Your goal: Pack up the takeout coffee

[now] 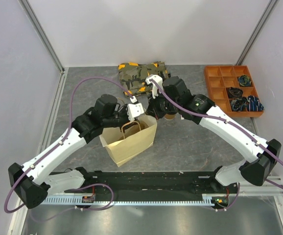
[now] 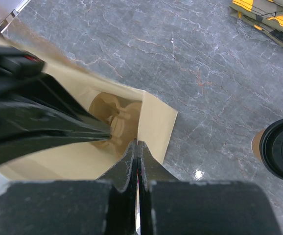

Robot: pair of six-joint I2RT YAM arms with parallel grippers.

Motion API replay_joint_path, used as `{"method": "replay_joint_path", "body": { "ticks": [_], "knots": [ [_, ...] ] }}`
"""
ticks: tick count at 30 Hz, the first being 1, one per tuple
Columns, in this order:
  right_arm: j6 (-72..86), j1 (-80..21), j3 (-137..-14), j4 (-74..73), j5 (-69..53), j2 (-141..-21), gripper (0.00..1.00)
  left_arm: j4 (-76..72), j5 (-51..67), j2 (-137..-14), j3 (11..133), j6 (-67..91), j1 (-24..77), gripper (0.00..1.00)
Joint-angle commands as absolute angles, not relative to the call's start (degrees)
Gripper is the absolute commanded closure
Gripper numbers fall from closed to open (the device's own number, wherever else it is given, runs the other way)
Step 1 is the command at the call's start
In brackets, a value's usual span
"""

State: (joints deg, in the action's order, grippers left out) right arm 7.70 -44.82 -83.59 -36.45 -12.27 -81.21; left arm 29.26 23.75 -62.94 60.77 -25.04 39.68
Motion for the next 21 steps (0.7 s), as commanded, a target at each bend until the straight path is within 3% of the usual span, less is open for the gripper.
{"method": "replay_joint_path", "body": {
  "ticks": [1,21],
  "knots": [
    [9.4,-44.2,-83.2,-33.9,-13.5,-79.9,1.00,17.3,16.4,-62.9,56.0,-29.0,42.5,0.98],
    [9.2,-42.7,-82.3,-32.6,-17.6,-80.0,1.00,-1.4,14.6,-70.7,43.6,-25.1,42.6,0.98]
  ]
}}
